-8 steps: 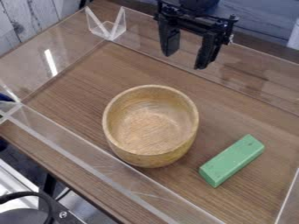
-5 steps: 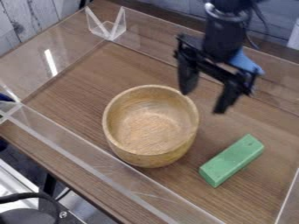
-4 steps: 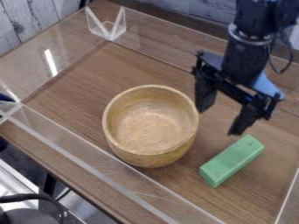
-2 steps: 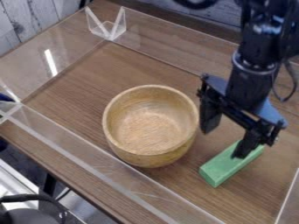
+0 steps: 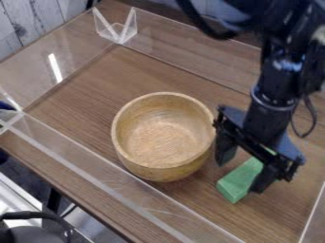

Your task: Put the green block in the brown bowl

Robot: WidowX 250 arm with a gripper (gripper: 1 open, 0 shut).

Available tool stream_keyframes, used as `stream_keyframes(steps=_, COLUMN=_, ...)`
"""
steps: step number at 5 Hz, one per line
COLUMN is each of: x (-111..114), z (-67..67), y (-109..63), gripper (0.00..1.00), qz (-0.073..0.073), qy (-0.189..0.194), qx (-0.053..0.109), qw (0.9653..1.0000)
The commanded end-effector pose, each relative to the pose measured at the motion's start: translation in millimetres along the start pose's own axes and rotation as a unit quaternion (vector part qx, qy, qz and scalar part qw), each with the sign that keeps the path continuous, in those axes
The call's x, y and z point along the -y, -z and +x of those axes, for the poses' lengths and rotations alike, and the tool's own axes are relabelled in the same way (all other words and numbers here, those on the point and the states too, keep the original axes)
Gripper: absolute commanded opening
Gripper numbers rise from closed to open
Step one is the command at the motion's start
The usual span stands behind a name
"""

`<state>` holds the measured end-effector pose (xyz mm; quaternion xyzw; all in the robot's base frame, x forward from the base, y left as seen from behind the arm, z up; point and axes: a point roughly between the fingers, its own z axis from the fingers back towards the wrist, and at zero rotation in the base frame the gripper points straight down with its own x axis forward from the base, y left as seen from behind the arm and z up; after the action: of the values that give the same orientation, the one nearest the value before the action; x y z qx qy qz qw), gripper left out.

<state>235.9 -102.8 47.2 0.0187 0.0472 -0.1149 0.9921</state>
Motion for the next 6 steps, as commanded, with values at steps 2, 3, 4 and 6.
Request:
stream_keyframes(steps=2, x=6, z=23.3, y=-2.2, gripper=1.0, qz=-0.035, qy=0.028, qx=0.051, qw=0.9977)
stream_keyframes(steps=3, x=6, z=21.3, y=0.6, gripper=1.0, qz=-0.031, qy=0.027, qx=0.04, qw=0.9984)
stream_keyframes(steps=4, x=6, z=19.3, y=3.9, gripper=1.0, qz=-0.027, qy=0.025, qx=0.03, qw=0.9989)
stream_keyframes(steps=6, x=2, z=20.1, y=12.6, gripper=1.0, qz=-0.02, qy=0.053, qx=0.048, qw=0.9972)
